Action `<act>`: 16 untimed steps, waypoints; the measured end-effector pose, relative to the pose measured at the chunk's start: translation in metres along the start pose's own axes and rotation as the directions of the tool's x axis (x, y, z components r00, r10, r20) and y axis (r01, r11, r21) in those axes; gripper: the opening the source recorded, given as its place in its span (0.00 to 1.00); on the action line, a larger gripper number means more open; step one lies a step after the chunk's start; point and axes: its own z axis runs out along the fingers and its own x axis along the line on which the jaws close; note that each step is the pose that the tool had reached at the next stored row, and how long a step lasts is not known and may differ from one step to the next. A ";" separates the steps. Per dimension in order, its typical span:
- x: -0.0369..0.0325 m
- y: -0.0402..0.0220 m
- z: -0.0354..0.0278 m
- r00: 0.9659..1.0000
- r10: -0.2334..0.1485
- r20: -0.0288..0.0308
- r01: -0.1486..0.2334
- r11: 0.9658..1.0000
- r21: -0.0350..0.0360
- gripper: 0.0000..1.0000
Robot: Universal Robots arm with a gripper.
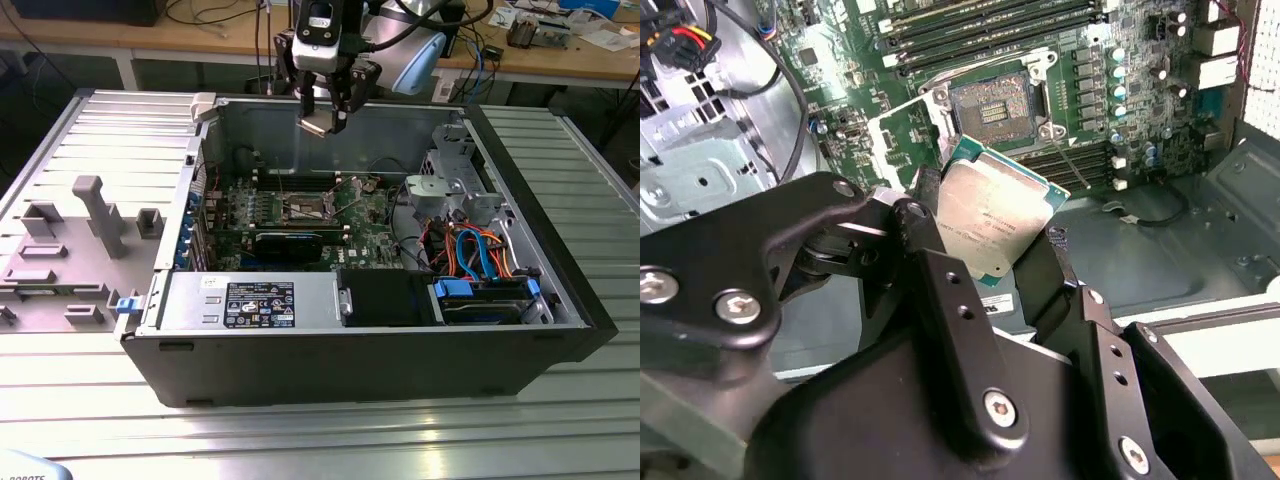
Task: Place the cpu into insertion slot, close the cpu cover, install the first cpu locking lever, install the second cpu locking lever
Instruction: 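Place the cpu into insertion slot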
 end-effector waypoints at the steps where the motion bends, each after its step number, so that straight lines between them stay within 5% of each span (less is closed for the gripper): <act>1: 0.0006 -0.0007 0.0015 0.999 0.052 0.003 -0.052 0.999 0.000 0.54; 16: 0.0009 -0.0010 0.0023 0.990 0.139 0.009 -0.139 0.990 -0.002 0.54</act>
